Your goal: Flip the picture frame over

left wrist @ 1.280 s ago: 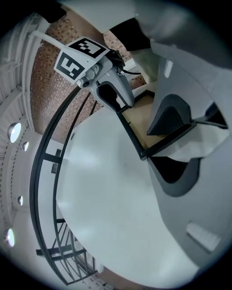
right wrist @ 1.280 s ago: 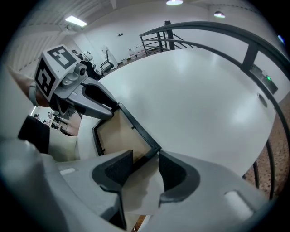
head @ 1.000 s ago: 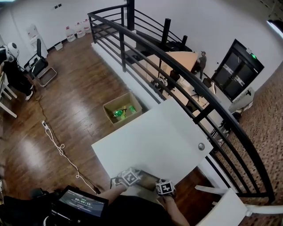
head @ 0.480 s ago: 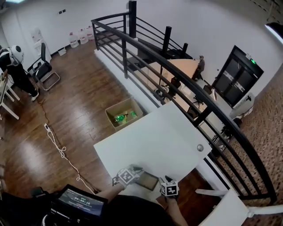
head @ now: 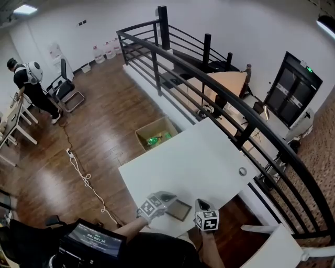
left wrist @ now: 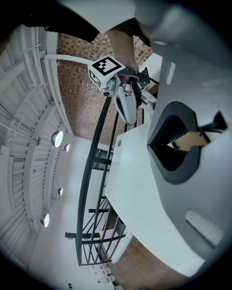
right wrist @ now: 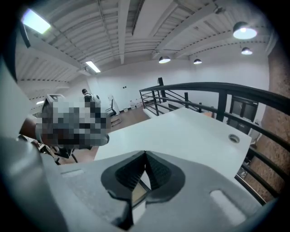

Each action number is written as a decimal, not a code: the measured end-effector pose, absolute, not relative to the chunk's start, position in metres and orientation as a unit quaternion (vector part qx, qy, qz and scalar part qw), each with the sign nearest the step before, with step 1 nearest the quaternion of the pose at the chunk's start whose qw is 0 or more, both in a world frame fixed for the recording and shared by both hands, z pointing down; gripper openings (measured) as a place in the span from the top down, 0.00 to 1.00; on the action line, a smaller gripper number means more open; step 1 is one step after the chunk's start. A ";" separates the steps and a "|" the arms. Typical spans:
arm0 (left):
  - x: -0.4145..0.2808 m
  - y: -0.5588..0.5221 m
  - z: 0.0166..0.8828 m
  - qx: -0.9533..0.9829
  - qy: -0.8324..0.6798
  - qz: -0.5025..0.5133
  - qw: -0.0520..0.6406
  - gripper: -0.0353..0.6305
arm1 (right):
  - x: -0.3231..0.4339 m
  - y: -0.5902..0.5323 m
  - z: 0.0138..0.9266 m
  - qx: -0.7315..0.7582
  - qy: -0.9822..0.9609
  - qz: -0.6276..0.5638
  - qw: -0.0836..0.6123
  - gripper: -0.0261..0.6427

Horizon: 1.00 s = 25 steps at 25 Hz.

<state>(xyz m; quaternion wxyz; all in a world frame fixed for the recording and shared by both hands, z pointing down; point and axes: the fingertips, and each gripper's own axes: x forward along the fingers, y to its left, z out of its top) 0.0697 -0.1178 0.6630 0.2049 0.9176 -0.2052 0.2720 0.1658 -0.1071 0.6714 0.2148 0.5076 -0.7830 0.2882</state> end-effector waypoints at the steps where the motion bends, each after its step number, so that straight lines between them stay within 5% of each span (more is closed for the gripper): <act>1: 0.070 -0.114 0.658 0.918 -0.208 0.270 0.203 0.92 | 0.162 -0.106 0.665 0.501 -0.790 0.284 0.211 0.97; 11: 0.060 -0.077 0.631 0.928 -0.186 0.253 0.201 0.93 | 0.131 -0.066 0.643 0.468 -0.818 0.257 0.214 0.97; 25: -0.057 0.028 0.622 0.948 -0.168 0.206 0.172 0.93 | 0.007 0.054 0.630 0.493 -0.821 0.215 0.193 0.97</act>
